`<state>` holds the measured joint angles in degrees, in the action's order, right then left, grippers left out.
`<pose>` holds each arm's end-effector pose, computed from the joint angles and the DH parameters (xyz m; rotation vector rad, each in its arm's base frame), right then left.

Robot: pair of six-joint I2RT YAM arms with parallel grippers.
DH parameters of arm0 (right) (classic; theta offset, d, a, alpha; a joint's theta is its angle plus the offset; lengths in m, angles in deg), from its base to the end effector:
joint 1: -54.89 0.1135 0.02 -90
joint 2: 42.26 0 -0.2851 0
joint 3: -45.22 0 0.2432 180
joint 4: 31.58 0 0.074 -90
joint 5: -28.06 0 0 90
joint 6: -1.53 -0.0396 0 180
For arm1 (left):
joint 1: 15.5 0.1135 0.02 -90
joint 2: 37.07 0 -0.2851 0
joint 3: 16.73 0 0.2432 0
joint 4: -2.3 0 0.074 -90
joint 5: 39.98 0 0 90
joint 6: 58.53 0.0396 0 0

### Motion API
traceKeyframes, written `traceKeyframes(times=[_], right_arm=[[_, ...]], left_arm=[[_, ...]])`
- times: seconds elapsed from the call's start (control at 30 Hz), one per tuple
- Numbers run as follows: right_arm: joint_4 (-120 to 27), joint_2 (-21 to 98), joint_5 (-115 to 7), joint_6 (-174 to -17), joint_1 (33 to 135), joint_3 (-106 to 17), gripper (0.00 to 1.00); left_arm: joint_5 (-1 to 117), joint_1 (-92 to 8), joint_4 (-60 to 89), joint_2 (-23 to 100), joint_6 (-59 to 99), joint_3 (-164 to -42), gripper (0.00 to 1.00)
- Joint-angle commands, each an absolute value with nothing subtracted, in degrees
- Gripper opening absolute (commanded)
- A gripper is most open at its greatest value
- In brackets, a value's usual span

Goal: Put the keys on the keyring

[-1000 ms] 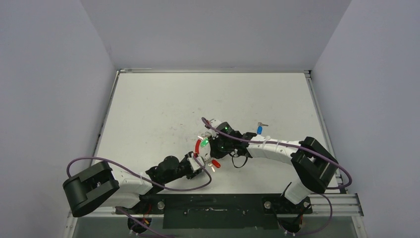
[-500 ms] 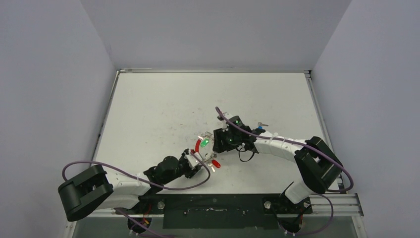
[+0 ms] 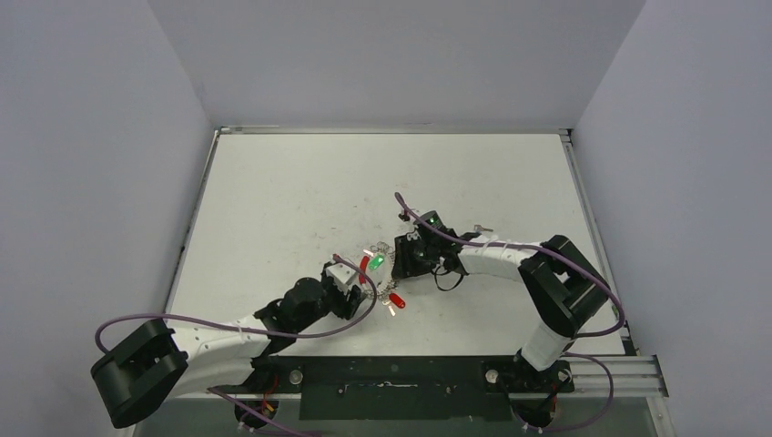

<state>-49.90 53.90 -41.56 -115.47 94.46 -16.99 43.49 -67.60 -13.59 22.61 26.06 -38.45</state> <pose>0.2381 0.2147 0.1732 -0.4502 2.6066 0.8918 0.1097 -0.1336 0.1674 0.7192 1.8596 -0.5460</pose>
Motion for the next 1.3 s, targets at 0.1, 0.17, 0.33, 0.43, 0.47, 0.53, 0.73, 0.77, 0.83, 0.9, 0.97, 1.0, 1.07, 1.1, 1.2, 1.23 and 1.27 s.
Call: traceKeyframes(times=[0.1,0.17,0.33,0.43,0.47,0.53,0.73,0.77,0.83,0.9,0.97,1.0,1.07,1.1,1.2,1.23,1.27], right_arm=[[-40.91,52.25,-34.14,-118.42,100.57,-16.8,0.29],[-40.93,51.76,-33.13,-118.02,102.77,-17.66,0.29],[-35.07,49.45,-30.44,-121.14,103.89,-16.29,0.32],[-36.45,47.47,-33.17,-120.58,103.37,-16.26,0.43],[-36.8,46.97,-33.88,-120.5,103.04,-16.19,0.44],[-37.61,46.45,-35.23,-120.33,102.13,-16.25,0.44],[-43.74,47.85,-40.15,-117.96,99.98,-18.4,0.4],[-45.3,48.71,-41.16,-117.06,99.98,-19.24,0.39],[-48.83,50.46,-41.76,-116.06,99.98,-20.73,0.36],[-49.07,51.42,-41.3,-115.68,100.39,-21.09,0.36],[-48.94,51.5,-40.64,-115.0,101.22,-21.23,0.36],[-49.08,51.37,-40.59,-114.65,101.82,-21.38,0.36],[-49.86,51.03,-41.03,-113.61,102.97,-21.92,0.35],[-50.65,51.0,-41.63,-113.12,103.48,-22.39,0.34],[-53.3,51.06,-43.69,-111.74,104.77,-23.91,0.32],[-54.06,51.13,-44.33,-111.44,104.93,-24.39,0.32],[-54.92,51.28,-45.12,-111.11,105.24,-24.97,0.31]], left_arm=[[47.03,-63.72,-12.72,18.51,20.44,-37.6,0.52],[47.23,-63.05,-12.28,17.32,19.8,-37.05,0.52],[47.2,-62.08,-10.44,13.41,18.74,-35.96,0.51],[46.87,-61.82,-8.58,11.05,18.25,-36.0,0.51],[46.66,-61.77,-7.87,10.36,18.09,-36.06,0.51],[46.18,-61.67,-6.76,9.22,17.46,-36.17,0.51],[44.08,-60.89,-4.02,8.2,12.6,-37.14,0.51],[44.07,-60.78,-3.92,8.38,12.06,-37.25,0.51],[44.27,-60.59,-3.57,9.0,11.19,-37.56,0.5],[44.63,-60.46,-3.19,9.69,10.67,-37.99,0.5],[44.95,-60.33,-2.97,10.36,10.2,-38.28,0.5],[45.15,-60.26,-3.04,10.72,10.05,-38.31,0.5],[45.48,-60.21,-3.39,11.12,9.79,-38.26,0.5],[45.57,-60.16,-3.64,11.4,9.66,-38.18,0.5],[45.86,-60.22,-4.02,11.84,9.53,-38.05,0.5],[45.88,-60.21,-4.07,11.85,9.54,-38.04,0.5],[45.96,-60.15,-4.05,11.88,9.55,-38.08,0.5]])
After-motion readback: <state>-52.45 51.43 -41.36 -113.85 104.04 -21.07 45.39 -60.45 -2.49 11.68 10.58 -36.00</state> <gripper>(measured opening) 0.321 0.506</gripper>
